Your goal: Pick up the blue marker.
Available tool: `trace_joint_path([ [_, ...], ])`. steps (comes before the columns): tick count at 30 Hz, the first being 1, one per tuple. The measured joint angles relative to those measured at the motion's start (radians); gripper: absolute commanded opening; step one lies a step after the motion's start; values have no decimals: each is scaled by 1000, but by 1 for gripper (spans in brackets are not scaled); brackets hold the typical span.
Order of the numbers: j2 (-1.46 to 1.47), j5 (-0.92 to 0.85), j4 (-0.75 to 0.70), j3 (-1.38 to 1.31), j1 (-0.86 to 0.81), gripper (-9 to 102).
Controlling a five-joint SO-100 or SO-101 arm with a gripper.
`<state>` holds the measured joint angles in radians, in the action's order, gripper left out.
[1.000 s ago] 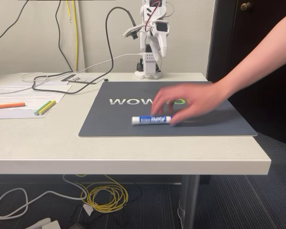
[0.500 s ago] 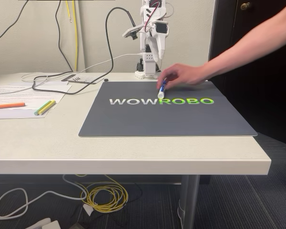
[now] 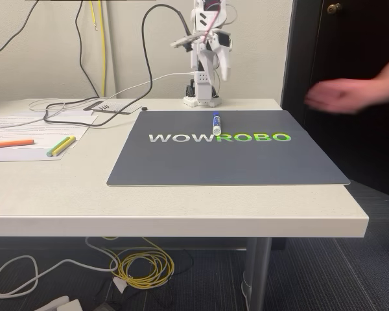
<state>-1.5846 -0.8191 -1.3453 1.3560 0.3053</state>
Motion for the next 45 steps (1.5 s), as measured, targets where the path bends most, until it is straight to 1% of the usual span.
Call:
trace_joint_path([
  [2,35,-98,8,0,8,36],
  [4,55,-156,8,2,11,36],
  [7,61,-267,35,63,11,36],
  [12,-8,-380,258,336,9,36],
  [18,-48,-465,357,486,-14,36],
  [21,-92,-506,491,637,-15,36],
  [24,-107,-540,558,712,-25,36],
  [26,-143,-569,652,801,-25,36],
  [28,-161,-595,689,842,-28,36],
  [31,-201,-637,704,871,-40,31],
  [35,-245,-684,709,885,-51,14],
  [36,-252,-698,709,887,-52,13],
  [38,-256,-718,710,887,-54,15],
  [45,-210,-735,759,897,-83,34],
])
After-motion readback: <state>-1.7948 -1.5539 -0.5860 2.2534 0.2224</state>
